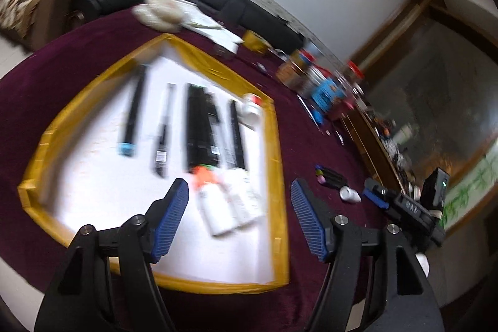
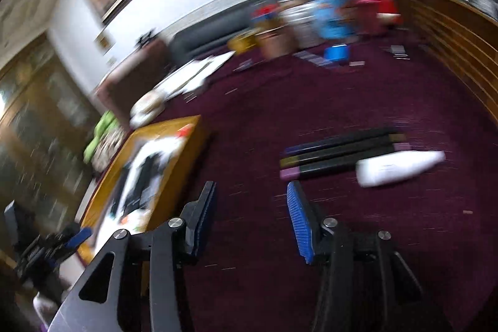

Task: Organize rigid objects
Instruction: 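Grasp blue-capped and yellow-capped black markers with the left tool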

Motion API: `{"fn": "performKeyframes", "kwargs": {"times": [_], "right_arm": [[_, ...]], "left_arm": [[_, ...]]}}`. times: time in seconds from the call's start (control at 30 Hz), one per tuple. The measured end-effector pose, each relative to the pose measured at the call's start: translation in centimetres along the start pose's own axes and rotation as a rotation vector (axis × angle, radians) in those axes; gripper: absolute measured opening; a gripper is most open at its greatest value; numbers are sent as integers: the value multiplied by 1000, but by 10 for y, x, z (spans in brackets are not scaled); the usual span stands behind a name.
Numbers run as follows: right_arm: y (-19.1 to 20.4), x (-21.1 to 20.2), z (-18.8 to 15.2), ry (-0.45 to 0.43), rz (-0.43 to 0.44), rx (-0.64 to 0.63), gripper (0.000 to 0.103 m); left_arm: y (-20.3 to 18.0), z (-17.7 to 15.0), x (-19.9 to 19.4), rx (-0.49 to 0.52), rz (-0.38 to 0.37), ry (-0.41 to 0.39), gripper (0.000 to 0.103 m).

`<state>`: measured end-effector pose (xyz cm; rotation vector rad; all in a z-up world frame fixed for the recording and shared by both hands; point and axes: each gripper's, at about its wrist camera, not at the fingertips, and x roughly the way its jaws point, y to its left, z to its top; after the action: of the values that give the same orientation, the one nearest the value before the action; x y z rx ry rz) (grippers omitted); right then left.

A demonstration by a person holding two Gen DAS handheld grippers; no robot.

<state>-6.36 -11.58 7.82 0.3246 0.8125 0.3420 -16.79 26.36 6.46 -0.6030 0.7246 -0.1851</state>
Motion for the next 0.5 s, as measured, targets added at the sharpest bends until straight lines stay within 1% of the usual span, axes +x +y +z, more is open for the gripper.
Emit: {"fn": "performKeyframes", "kwargs": {"times": [0.13,0.27,0.4,0.5], "right_arm": [[-59,-19,11,-73,-56,117,41],[-112,-26,18,-144,-105,230,42],[-147,-20,23,-171,-135,293,42],[-163,-19,21,-191,-152,307,42]], "left_arm": [[-43,-8,22,117,-6,56,68],[-79,-18,45,213,-12,106,68],[-114,-25,73,303,-16,170,68],[-137,-27,98,356,-23,227,67]]}}
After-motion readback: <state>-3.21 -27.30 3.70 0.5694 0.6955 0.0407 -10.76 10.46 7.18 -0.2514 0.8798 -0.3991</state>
